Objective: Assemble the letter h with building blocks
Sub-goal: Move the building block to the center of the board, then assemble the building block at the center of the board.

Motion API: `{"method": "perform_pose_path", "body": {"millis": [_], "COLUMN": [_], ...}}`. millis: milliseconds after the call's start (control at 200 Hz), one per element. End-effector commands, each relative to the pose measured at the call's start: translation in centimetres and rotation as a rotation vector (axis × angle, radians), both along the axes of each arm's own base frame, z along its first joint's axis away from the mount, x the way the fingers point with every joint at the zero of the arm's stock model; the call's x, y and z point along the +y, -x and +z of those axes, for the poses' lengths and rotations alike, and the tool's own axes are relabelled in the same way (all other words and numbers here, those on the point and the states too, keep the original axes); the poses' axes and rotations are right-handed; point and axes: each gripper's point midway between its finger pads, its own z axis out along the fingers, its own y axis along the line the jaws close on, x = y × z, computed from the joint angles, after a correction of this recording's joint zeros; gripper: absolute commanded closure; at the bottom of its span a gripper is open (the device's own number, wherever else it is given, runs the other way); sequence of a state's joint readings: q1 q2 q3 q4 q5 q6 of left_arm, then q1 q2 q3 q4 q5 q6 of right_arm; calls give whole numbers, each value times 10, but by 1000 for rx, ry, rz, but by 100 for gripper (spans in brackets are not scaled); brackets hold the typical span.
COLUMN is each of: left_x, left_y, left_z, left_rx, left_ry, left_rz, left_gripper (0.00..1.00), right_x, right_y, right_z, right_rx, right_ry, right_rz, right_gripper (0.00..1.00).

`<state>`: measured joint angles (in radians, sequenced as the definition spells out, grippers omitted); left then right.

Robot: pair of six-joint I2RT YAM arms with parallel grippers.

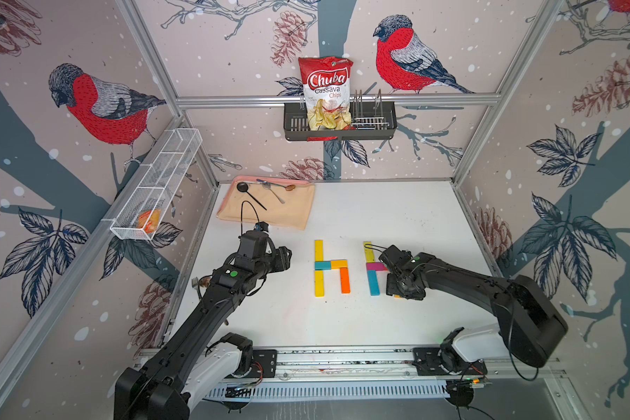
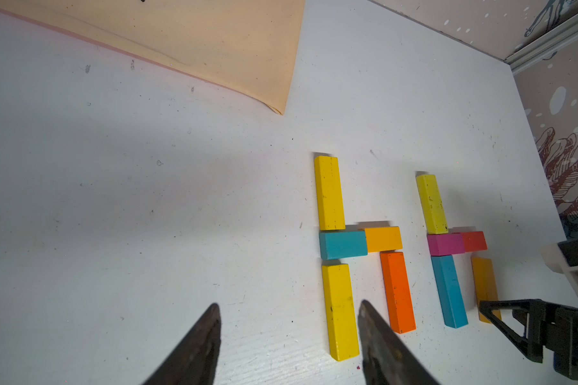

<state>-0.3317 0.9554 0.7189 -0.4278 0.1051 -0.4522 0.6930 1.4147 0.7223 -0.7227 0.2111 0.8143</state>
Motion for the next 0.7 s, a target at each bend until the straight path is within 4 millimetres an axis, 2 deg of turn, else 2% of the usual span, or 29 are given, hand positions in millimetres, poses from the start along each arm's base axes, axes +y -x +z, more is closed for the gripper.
{"method": "perform_pose_path", "body": {"millis": [0, 195, 360, 520, 605, 695], "left_x": [-1, -2, -1, -1, -2, -2], "left_y": [-5, -5, -5, -5, -5, -5], "left_z": [6, 5, 5, 5, 5, 4], "left_rx": [-32, -29, -30, -29, -29, -25], "left_ry": [4, 3, 3, 2, 4, 3], "left_rz": [-6, -6, -4, -5, -8, -9], "left_gripper": [36, 36, 36, 36, 36, 36], "right_x": [-16, -18, -6, 1, 13, 3], "right_y": [6, -1, -13, -13, -13, -14], "right_z": [0, 10, 27, 30, 26, 18], "right_rx": [2, -35, -85, -89, -84, -64], "right_ry": [54, 31, -51, -149, -210, -137], "right_rz": [-54, -88, -84, -89, -44, -33], "right_gripper": [32, 34, 32, 35, 30, 18]}}
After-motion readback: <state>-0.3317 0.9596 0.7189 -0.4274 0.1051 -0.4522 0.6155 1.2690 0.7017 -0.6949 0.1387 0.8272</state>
